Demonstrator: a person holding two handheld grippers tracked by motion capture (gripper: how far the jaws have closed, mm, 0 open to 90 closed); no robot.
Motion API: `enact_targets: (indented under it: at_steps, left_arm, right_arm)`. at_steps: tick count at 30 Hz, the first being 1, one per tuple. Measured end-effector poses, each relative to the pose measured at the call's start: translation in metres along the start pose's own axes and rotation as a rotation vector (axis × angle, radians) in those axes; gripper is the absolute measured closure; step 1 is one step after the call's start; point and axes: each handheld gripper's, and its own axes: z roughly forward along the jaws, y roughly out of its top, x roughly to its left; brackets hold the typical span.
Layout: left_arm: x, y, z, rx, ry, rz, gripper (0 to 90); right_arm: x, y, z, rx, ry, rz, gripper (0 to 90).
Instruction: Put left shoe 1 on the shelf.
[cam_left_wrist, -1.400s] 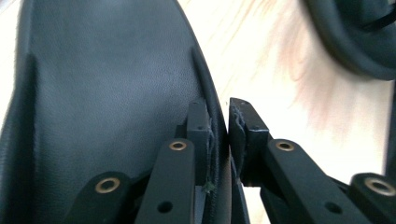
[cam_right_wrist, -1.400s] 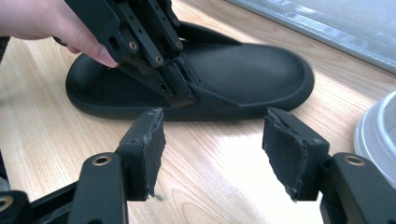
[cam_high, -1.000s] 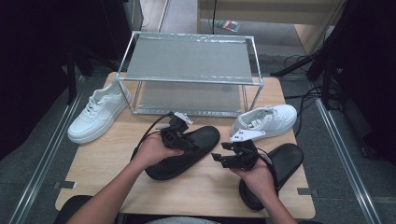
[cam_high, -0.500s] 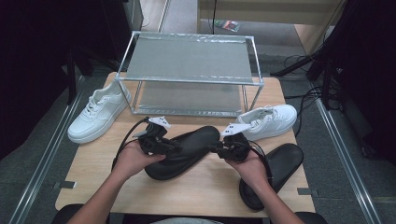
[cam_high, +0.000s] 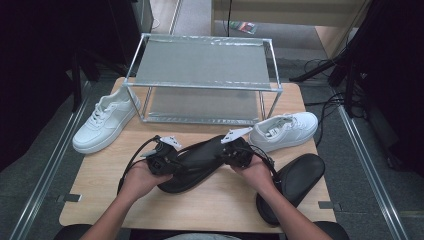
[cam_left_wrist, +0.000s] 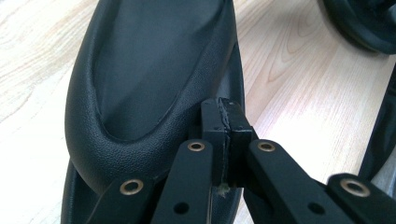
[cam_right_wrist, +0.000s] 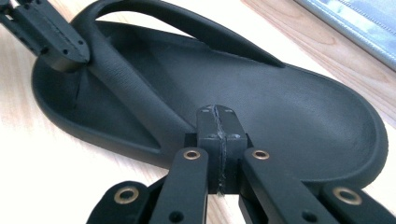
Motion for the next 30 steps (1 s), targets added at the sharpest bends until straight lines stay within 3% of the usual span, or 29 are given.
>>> enact_targets:
  at_steps: [7,13,18,23,30]
  left_arm:
    - [0.002,0.000,0.003,0.005,0.004,0.014,90.0]
    - [0.000,0.000,0.008,0.019,0.018,0.030,90.0]
    - [0.006,0.000,0.007,0.012,0.015,0.011,90.0]
    - [0.009,0.000,0.006,0.006,0.014,0.003,90.0]
    - [0.014,-0.001,0.005,0.003,0.018,-0.006,90.0]
  right_arm:
    - [-0.001,0.000,0.001,-0.001,-0.032,-0.012,90.0]
    - [-0.005,-0.002,0.003,0.000,-0.018,0.015,90.0]
    - [-0.007,-0.002,0.008,-0.016,-0.028,0.010,90.0]
    - [-0.011,-0.001,0.013,-0.012,-0.011,0.056,90.0]
    - [-0.005,0.000,0.012,0.011,-0.012,0.033,90.0]
